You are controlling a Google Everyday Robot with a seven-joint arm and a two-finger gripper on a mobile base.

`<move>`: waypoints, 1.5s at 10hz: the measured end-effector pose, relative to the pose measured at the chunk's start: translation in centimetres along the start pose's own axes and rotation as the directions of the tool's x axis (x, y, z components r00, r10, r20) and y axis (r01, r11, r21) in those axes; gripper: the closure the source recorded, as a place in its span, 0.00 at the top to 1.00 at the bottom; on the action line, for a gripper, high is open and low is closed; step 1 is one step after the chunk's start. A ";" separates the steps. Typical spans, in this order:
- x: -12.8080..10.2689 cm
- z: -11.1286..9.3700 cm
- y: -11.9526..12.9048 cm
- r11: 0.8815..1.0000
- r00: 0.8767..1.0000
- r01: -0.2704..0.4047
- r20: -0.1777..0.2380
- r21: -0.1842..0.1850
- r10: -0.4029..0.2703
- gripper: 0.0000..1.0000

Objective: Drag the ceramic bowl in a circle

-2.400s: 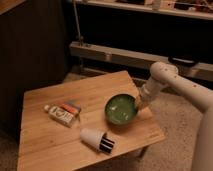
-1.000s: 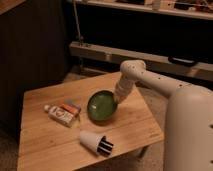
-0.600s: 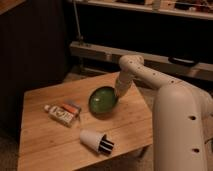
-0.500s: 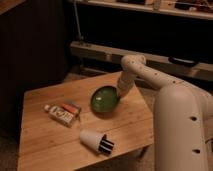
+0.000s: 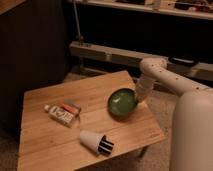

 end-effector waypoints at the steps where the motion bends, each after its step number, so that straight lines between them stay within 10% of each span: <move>1: -1.8 -0.1 1.6 1.000 0.999 -0.023 0.023 0.000 0.023 0.02; 4: -6.6 0.4 1.5 1.000 0.995 -0.003 0.102 0.018 0.001 0.02; 8: -10.9 1.9 -5.4 0.994 0.974 0.091 0.204 0.064 -0.102 0.02; 15: -3.0 3.8 -17.0 0.979 0.959 0.195 0.199 0.051 -0.202 0.02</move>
